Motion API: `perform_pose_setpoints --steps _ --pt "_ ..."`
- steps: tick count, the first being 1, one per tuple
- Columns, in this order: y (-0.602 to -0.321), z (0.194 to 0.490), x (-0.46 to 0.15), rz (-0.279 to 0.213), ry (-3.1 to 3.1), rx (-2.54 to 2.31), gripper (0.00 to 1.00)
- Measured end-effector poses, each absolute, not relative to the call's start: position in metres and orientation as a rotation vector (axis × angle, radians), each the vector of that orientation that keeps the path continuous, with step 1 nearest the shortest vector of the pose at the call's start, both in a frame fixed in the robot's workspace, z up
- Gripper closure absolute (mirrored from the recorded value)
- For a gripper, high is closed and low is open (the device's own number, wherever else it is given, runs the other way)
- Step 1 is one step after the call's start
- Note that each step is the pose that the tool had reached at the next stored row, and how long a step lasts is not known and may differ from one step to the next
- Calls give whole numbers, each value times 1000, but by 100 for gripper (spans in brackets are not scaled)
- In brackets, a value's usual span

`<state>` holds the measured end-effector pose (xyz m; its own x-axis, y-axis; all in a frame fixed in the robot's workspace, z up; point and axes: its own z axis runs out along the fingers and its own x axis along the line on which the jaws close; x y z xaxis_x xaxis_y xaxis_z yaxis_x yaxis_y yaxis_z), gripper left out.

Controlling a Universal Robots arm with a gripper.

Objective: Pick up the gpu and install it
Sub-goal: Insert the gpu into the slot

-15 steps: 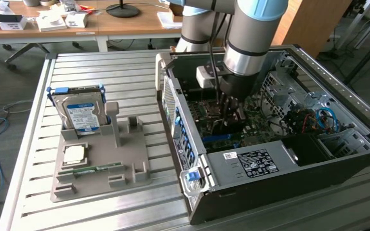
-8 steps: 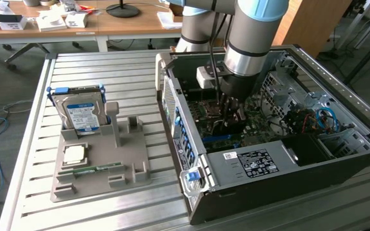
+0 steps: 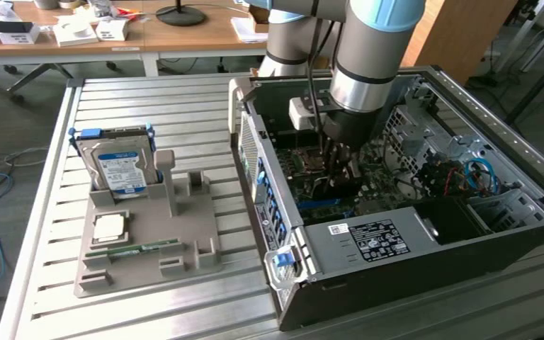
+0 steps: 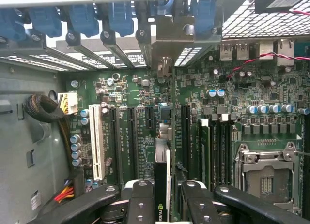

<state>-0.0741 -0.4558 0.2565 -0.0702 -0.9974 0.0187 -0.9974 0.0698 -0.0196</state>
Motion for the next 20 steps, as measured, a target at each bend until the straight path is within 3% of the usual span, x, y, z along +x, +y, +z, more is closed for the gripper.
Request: perform_pose_setpoints --steps 20 --pt "-457 256 -74 44 -2305 2134 74"
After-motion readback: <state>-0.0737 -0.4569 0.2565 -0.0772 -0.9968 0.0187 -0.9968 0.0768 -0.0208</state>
